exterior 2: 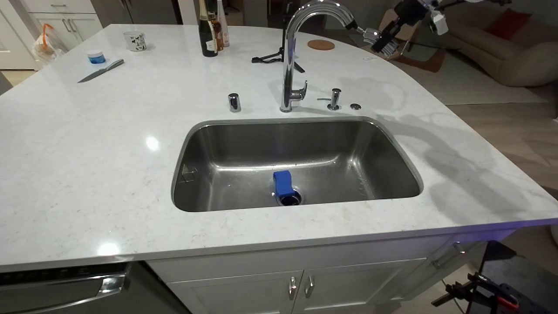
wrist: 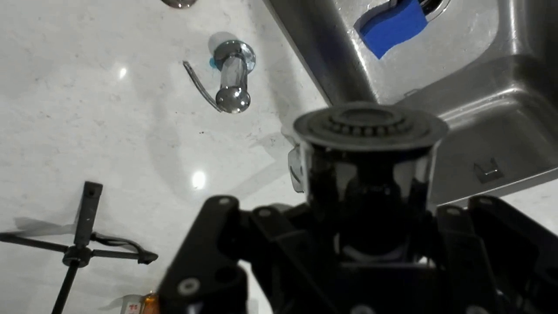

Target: Pull the faucet head

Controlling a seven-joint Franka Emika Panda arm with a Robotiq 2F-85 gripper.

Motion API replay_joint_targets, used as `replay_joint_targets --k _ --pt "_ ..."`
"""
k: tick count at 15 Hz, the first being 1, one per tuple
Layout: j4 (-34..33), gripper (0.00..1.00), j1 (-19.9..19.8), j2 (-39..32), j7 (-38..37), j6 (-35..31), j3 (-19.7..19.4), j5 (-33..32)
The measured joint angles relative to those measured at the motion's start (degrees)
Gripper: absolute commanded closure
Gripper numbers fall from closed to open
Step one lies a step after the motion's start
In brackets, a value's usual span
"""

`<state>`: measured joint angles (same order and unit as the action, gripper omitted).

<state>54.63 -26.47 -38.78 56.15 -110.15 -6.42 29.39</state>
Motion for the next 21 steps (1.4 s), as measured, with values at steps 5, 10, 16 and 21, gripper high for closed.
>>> replay_joint_targets --k 5,10,16,21 --pt "-2.16 1.00 -0.01 -1.91 -2.96 5.08 -1.81 -3.23" --pt "-4.73 1.00 -0.04 -3.86 -5.08 9.09 -2.86 -4.69" --pt "-10.45 1.00 -0.01 -6.02 -12.92 19.04 -1.86 -15.01" --pt "-14.10 1.00 0.16 -8.53 -13.94 25.64 -1.83 -19.39"
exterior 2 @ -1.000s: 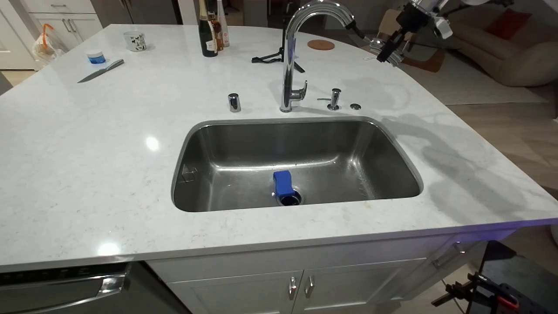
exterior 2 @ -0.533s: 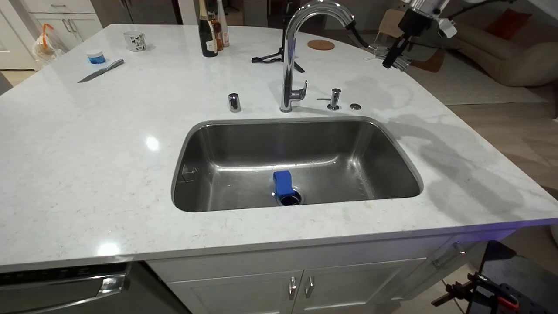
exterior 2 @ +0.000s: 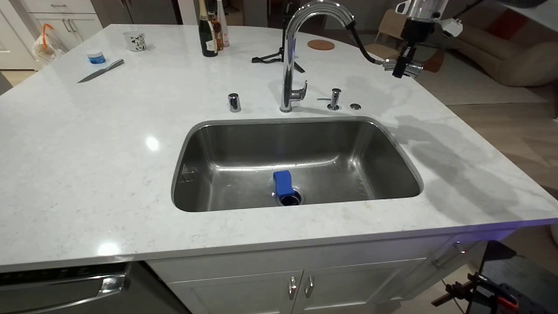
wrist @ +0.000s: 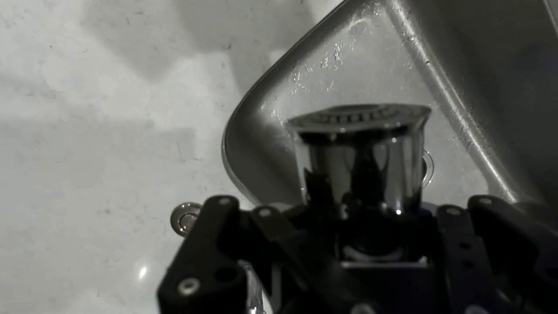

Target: Pull the faucet head

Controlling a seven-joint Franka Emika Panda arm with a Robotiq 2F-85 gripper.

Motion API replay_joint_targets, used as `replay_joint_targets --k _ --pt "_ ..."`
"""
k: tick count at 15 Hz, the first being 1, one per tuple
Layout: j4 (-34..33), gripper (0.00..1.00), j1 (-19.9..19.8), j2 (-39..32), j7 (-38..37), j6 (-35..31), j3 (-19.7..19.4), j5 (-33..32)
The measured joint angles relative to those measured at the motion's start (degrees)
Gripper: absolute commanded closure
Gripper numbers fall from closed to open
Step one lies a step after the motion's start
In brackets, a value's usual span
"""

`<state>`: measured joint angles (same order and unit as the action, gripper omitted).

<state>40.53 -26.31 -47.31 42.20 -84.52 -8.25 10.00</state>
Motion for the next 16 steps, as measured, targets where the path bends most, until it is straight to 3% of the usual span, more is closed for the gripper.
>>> replay_joint_targets --k 5,16 --pt "-0.33 1.00 -0.78 -1.75 0.01 -1.19 0.21 1.48" --pt "1.26 1.00 -7.99 -5.18 0.06 -3.41 5.05 19.17"
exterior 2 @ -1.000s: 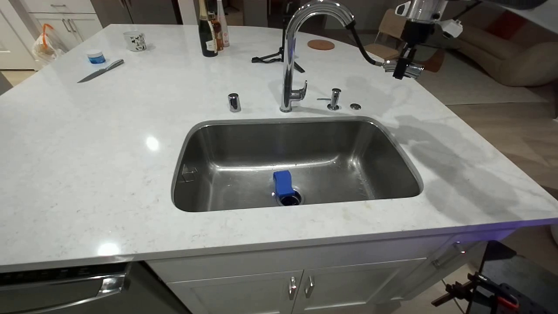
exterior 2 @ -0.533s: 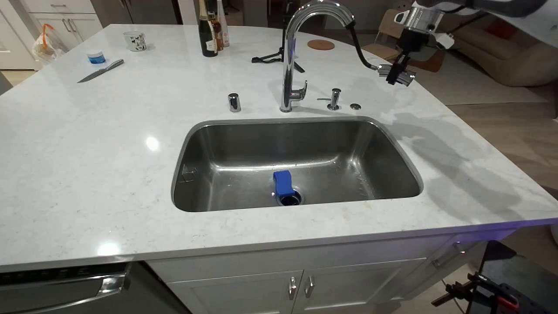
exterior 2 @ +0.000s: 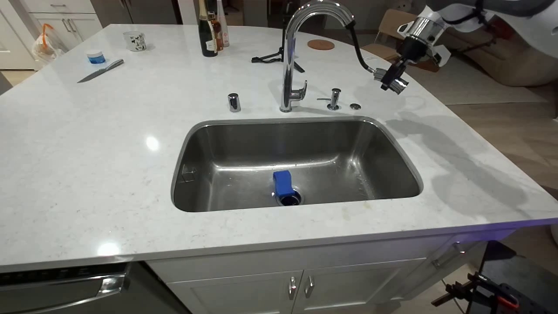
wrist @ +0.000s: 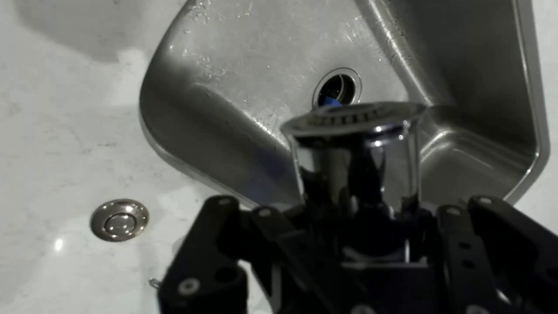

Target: Pull the faucet head

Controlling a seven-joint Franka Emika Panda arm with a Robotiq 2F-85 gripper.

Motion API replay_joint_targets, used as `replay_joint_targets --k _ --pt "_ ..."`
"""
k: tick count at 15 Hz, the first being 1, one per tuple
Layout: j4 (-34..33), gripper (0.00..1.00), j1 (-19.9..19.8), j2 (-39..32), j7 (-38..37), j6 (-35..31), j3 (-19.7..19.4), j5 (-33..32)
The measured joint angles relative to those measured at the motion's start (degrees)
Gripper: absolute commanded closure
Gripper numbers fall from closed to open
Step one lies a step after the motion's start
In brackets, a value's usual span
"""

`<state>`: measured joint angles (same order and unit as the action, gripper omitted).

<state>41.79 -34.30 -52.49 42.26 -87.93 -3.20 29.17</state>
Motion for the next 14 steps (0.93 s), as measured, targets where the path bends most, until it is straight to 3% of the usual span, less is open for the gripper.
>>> replay_joint_targets --k 7,14 --pt "4.94 1.00 -2.84 -0.06 2.65 -1.57 2.84 8.07" --pt "14.41 1.00 -2.89 1.59 13.78 -20.93 3.56 16.49"
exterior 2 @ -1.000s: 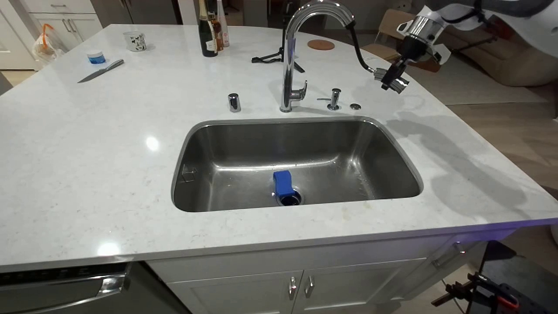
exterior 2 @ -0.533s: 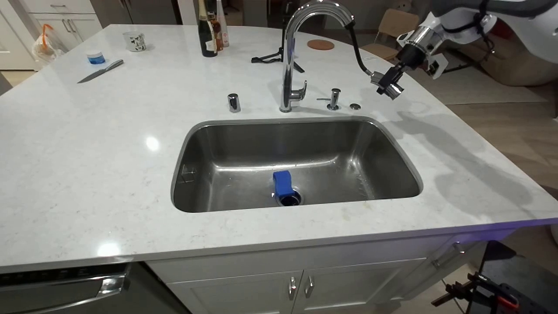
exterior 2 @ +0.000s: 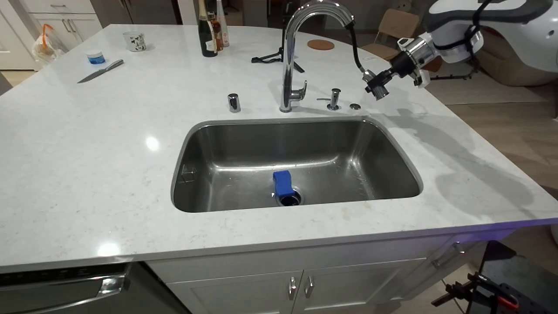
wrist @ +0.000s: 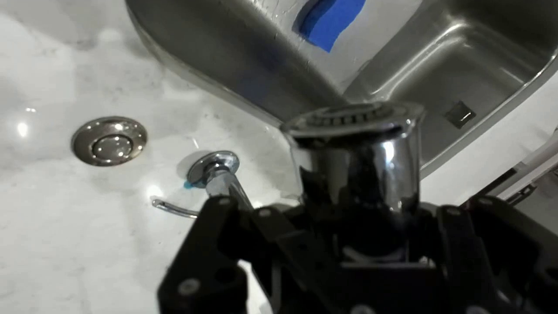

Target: Pull the faucet head

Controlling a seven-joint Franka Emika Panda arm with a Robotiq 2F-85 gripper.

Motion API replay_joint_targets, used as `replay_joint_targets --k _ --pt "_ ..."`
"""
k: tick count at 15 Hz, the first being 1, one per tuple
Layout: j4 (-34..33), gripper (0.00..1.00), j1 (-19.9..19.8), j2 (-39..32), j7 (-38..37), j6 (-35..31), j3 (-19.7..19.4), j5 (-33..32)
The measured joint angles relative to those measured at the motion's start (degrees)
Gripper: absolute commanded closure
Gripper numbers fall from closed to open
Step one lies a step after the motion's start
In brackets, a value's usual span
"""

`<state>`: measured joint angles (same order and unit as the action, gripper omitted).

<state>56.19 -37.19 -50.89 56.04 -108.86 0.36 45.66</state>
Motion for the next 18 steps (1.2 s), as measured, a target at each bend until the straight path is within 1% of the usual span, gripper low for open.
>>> replay_joint_targets --k 2,3,4,6,7,10,18 --pt "3.44 1.00 -0.07 1.45 2.96 -2.80 0.34 2.11" --pt "5.04 0.74 -0.08 2.27 3.87 -3.01 0.37 2.57" --pt "6.57 0.96 -0.07 3.17 4.66 -3.02 0.38 2.66" --pt "9.38 0.84 -0.05 4.94 5.58 -2.99 0.39 2.66" --pt "10.26 0.74 -0.04 5.50 5.64 -2.99 0.39 2.66" --pt "11.27 0.74 -0.01 6.18 5.68 -2.99 0.39 2.66" --pt "11.30 0.74 -0.01 6.20 5.68 -3.00 0.39 2.66"
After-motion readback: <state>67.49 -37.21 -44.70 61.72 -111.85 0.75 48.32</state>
